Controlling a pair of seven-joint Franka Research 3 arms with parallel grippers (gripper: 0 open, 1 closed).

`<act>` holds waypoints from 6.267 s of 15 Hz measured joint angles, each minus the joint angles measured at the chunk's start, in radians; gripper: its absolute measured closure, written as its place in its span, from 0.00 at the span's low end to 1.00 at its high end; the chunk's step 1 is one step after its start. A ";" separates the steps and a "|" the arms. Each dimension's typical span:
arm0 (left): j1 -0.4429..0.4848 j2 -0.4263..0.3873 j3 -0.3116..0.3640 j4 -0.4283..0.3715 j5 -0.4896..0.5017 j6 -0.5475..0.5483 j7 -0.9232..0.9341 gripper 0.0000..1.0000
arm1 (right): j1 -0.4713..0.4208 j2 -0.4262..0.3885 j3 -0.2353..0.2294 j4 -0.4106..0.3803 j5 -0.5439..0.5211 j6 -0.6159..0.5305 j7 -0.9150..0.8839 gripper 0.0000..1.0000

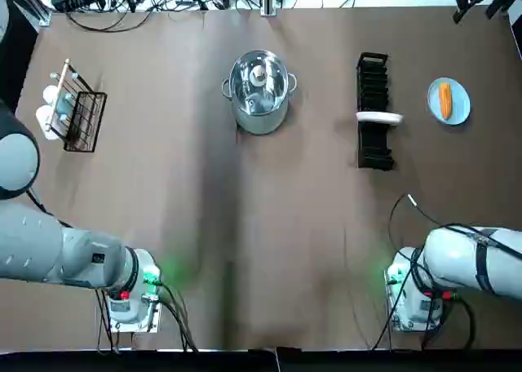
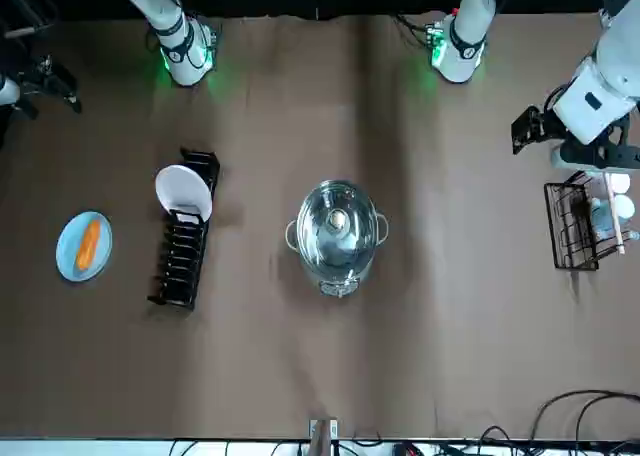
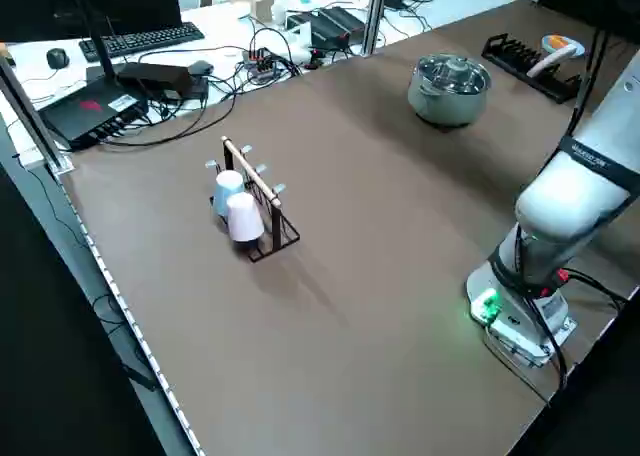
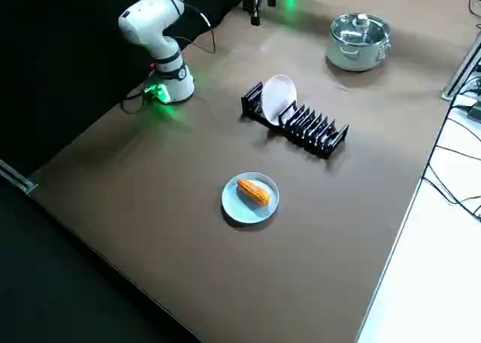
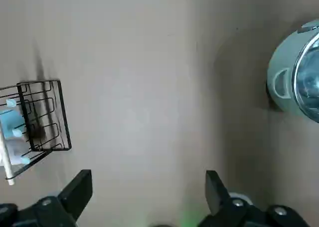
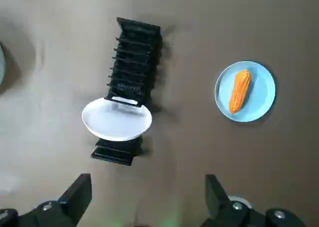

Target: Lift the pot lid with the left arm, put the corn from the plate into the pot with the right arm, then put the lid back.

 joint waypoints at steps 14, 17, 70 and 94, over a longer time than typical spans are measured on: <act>-0.129 0.083 -0.113 -0.007 -0.032 0.001 -0.233 0.00 | -0.005 0.025 -0.040 -0.012 0.048 -0.041 0.007 0.00; -0.225 0.153 -0.122 -0.009 -0.038 0.043 -0.331 0.00 | -0.017 0.110 -0.042 -0.031 0.027 -0.024 0.007 0.00; -0.513 0.562 -0.072 0.060 0.052 0.677 -0.808 0.40 | -0.146 0.544 0.314 0.170 -0.130 0.073 0.012 0.62; -0.138 0.307 -0.125 0.072 0.008 0.320 -0.408 0.49 | 0.166 0.628 0.442 0.345 -0.014 0.152 0.606 0.62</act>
